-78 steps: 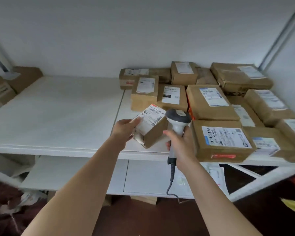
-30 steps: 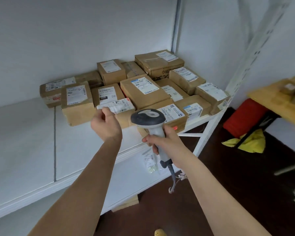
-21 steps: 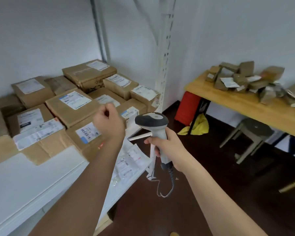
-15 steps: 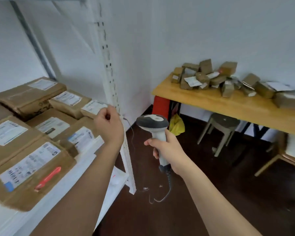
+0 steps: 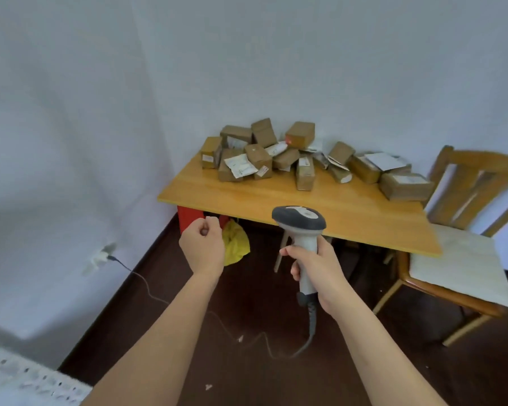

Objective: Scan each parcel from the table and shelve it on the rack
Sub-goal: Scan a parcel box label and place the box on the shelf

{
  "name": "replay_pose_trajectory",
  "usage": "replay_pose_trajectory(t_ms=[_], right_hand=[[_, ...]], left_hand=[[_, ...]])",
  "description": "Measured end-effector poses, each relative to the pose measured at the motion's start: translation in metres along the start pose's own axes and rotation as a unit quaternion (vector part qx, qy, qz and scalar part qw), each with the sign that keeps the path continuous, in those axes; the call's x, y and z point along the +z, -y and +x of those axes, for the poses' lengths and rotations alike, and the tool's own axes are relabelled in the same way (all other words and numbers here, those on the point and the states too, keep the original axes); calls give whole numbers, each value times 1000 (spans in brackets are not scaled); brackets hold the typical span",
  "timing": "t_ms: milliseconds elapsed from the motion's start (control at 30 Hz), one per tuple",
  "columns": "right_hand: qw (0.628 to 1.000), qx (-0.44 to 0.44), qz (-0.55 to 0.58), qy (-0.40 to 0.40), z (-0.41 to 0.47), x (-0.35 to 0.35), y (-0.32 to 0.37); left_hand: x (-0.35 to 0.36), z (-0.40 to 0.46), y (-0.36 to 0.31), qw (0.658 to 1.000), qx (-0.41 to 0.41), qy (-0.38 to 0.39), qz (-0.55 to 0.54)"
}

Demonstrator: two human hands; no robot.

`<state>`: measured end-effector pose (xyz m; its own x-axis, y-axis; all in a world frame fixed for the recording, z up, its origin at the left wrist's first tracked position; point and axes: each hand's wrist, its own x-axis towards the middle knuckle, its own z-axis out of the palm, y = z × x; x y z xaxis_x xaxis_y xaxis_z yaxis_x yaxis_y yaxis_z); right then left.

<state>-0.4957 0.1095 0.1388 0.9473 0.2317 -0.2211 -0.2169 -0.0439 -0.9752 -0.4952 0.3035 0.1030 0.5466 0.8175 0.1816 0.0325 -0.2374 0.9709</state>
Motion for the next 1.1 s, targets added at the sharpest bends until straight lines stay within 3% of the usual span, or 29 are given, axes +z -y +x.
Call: replay_pose_trajectory(t_ms=[300, 467, 600, 767, 1100], right_hand=[[996, 40, 12, -76, 175, -39, 3], [989, 65, 24, -130, 256, -64, 23], [980, 81, 40, -178, 307, -91, 30], [974, 87, 48, -204, 379, -124, 35], [981, 129, 44, -141, 553, -196, 34]], left_hand=[[176, 126, 53, 991, -102, 72, 38], [275, 180, 58, 951, -205, 216, 88], [345, 189, 61, 925, -230, 290, 88], [429, 205, 71, 918, -249, 292, 97], [579, 233, 90, 903, -220, 296, 220]])
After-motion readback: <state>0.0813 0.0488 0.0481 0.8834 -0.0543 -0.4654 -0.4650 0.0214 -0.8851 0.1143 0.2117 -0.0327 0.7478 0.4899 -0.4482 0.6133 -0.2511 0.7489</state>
